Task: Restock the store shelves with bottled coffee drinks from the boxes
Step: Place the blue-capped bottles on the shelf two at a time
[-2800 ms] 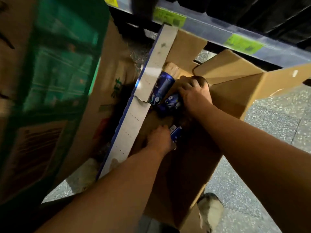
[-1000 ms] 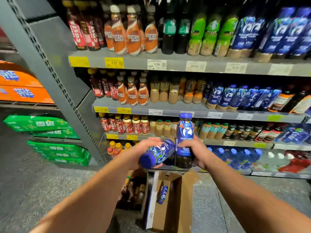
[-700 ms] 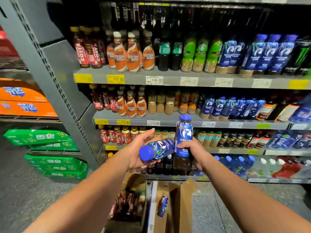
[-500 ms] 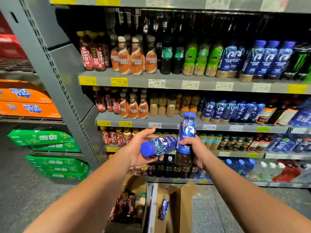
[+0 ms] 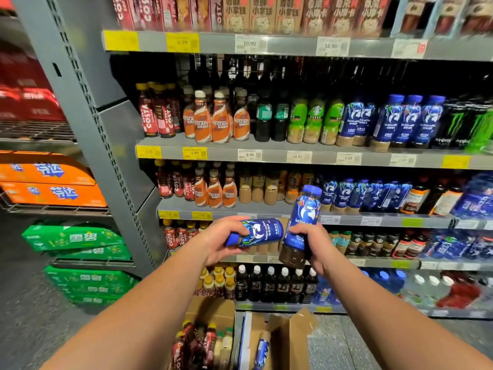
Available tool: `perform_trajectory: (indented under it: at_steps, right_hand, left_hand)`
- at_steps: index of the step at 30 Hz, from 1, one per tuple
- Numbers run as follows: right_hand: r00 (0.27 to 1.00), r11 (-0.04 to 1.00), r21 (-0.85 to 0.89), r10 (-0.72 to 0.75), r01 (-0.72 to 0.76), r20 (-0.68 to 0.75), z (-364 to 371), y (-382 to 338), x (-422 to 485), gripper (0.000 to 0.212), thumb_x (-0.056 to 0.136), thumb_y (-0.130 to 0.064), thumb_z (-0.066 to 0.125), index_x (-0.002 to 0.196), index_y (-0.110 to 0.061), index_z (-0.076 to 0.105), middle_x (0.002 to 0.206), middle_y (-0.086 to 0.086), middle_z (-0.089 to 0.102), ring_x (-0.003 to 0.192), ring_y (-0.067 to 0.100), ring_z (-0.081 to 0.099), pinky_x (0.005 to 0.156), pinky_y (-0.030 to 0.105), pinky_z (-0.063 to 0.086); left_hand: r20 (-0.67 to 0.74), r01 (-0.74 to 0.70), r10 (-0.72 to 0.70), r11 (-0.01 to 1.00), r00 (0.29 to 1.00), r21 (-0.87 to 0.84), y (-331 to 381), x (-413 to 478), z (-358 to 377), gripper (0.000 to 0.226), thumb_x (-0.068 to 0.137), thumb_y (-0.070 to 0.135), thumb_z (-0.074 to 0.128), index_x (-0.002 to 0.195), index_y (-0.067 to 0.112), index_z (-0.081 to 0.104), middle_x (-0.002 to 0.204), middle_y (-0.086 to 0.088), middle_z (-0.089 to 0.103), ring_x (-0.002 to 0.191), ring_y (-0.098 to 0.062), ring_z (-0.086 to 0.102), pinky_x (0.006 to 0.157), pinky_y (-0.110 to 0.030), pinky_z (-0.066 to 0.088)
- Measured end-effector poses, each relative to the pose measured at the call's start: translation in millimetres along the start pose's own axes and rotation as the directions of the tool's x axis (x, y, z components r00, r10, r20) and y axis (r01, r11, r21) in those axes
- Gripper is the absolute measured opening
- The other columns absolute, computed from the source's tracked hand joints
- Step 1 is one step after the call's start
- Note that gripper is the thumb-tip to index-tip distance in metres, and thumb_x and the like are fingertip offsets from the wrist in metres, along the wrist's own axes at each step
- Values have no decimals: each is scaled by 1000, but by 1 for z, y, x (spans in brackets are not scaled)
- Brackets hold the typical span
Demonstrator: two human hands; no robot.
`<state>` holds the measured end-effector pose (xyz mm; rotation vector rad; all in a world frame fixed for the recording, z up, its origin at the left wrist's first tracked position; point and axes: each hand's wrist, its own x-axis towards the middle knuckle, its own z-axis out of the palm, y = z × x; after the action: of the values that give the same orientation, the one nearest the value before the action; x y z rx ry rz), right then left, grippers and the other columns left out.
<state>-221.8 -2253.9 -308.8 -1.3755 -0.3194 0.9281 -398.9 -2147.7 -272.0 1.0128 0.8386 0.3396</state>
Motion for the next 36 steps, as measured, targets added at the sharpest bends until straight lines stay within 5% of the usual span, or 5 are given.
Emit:
perform_trajectory:
  at_steps: [7, 13, 21, 29, 36]
  right_hand:
    - [1000, 999, 52, 2, -2, -5, 8, -5, -15, 35, 76, 0, 63, 109, -8, 53, 92, 14, 65, 76, 27, 62, 70, 37, 54]
    - [1000, 998, 55, -10, 8, 27, 20, -3, -27, 42, 74, 2, 63, 115, -4, 53, 87, 12, 66, 69, 24, 63, 63, 33, 53]
    - [971, 879, -460, -204, 128, -121, 4, -44, -34, 54, 57, -22, 79, 103, -9, 54, 93, 5, 67, 82, 21, 63, 67, 30, 51]
    - [953, 925, -330, -254, 189, -166, -15, -95, -36, 41, 68, -8, 74, 105, -1, 58, 88, 12, 68, 64, 16, 61, 46, 19, 46]
    - [943, 961, -134, -265, 241, -203, -41, -129, -27, 41, 73, -8, 75, 107, -8, 51, 95, 10, 65, 74, 20, 63, 56, 27, 48]
  left_hand:
    - [-242, -351, 311, 926, 919, -141, 12, 5, 31, 32, 85, 13, 68, 116, 11, 60, 98, -5, 68, 82, -12, 62, 70, -23, 50]
    - [-289, -460, 427, 886, 857, -54, 21, 8, 67, 38, 78, 10, 74, 105, 19, 50, 100, -6, 63, 90, -22, 63, 80, -38, 53]
    - [-290, -502, 513, 857, 808, 118, 35, 11, 97, 59, 75, 1, 73, 122, 15, 40, 101, -4, 57, 81, -15, 57, 74, -32, 47]
    - [-173, -475, 502, 862, 847, 175, 48, 23, 129, 56, 70, 5, 75, 118, 5, 47, 106, -15, 63, 81, -20, 61, 65, -29, 48]
    - [-112, -490, 510, 856, 853, 167, 68, 42, 159, 45, 68, 3, 76, 108, 4, 56, 94, -13, 67, 77, -24, 62, 79, -39, 53]
